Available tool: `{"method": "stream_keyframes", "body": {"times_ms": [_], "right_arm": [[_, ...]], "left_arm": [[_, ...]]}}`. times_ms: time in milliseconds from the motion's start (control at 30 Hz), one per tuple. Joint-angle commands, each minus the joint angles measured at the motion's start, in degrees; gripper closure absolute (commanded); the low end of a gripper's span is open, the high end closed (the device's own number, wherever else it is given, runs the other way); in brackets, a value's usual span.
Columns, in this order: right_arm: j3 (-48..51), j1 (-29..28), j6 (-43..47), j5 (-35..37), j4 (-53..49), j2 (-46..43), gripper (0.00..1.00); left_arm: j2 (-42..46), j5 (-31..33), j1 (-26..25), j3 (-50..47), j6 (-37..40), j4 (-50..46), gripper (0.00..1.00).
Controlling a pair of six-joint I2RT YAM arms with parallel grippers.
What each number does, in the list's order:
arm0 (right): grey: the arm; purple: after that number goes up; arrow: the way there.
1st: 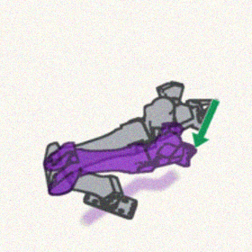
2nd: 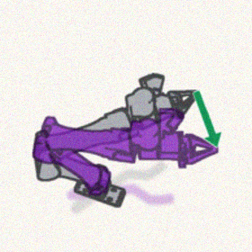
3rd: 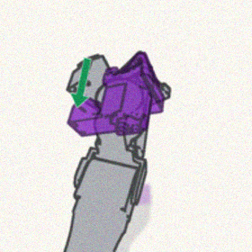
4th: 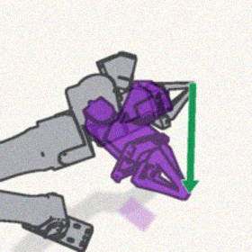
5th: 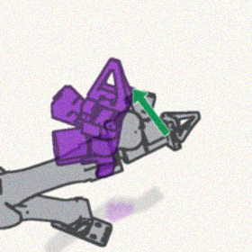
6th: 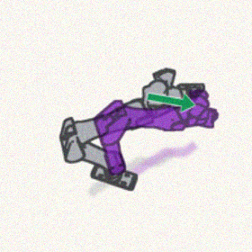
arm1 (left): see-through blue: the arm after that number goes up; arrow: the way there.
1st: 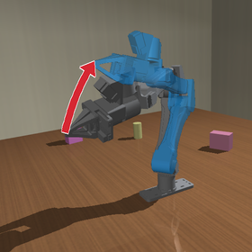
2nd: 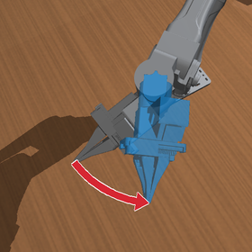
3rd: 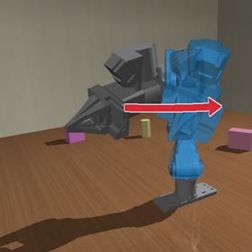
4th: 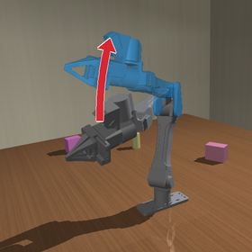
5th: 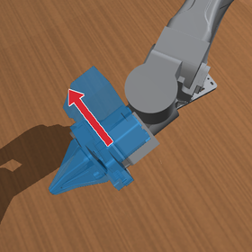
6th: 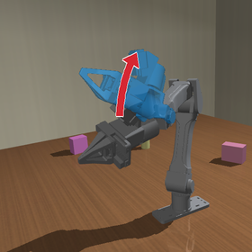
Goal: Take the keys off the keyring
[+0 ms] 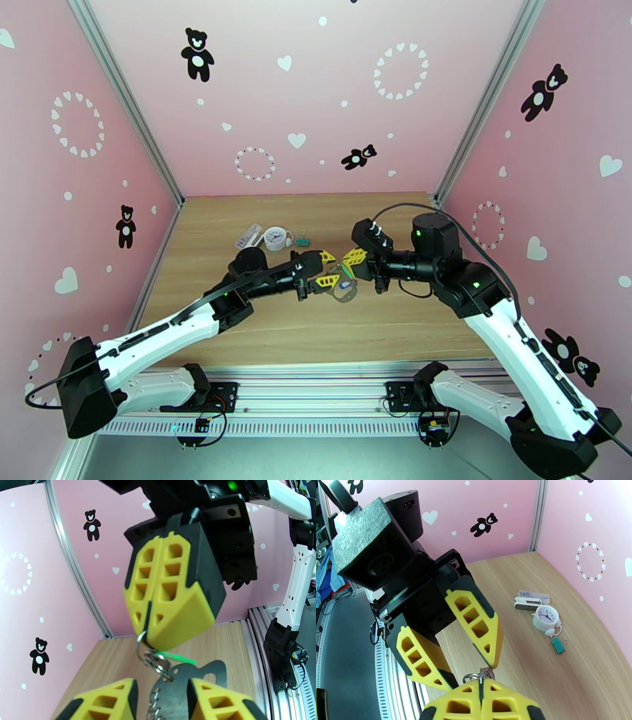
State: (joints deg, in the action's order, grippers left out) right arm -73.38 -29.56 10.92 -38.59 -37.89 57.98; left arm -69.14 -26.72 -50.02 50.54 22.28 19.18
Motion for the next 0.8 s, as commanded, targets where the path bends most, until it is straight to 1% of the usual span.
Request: {"method": "stream_keyframes", "body": {"times_ms": [0,133,333,500,667,733,767], "right_arm": [[-1.5,0.1,-0.5,-1.1,1.9,-0.1,1.00],[-1.0,0.1,-0.6,-1.1,2.1,-0.2,1.00],[0.0,0.1,-1.0,-1.0,3.3,-1.1,1.00],[0.1,0.1,-1.1,-1.6,3.4,-1.0,1.00],[0.5,0.0,-1.0,-1.7,3.4,-0.9,1.00],[0.7,0.1,-0.9,-1.6,3.5,-1.0,1.00],[1.0,0.1,-1.1,-1.7,3.8,-1.1,1.00]], "left_arm": [[-0.6,0.1,-0.3,-0.4,0.2,3.0,0.61],[-1.4,-0.3,-0.3,0.1,-0.2,3.7,0.64],[-1.8,1.4,-0.3,-0.3,-0.7,4.6,0.73],[-2.0,0.9,-0.3,-0.4,-0.2,4.8,0.73],[-2.3,0.6,-0.3,0.0,-0.2,4.7,0.75],[-2.4,0.8,-0.3,0.2,0.0,4.5,0.78],[-2.4,0.9,-0.3,0.3,0.1,4.2,0.81]]}}
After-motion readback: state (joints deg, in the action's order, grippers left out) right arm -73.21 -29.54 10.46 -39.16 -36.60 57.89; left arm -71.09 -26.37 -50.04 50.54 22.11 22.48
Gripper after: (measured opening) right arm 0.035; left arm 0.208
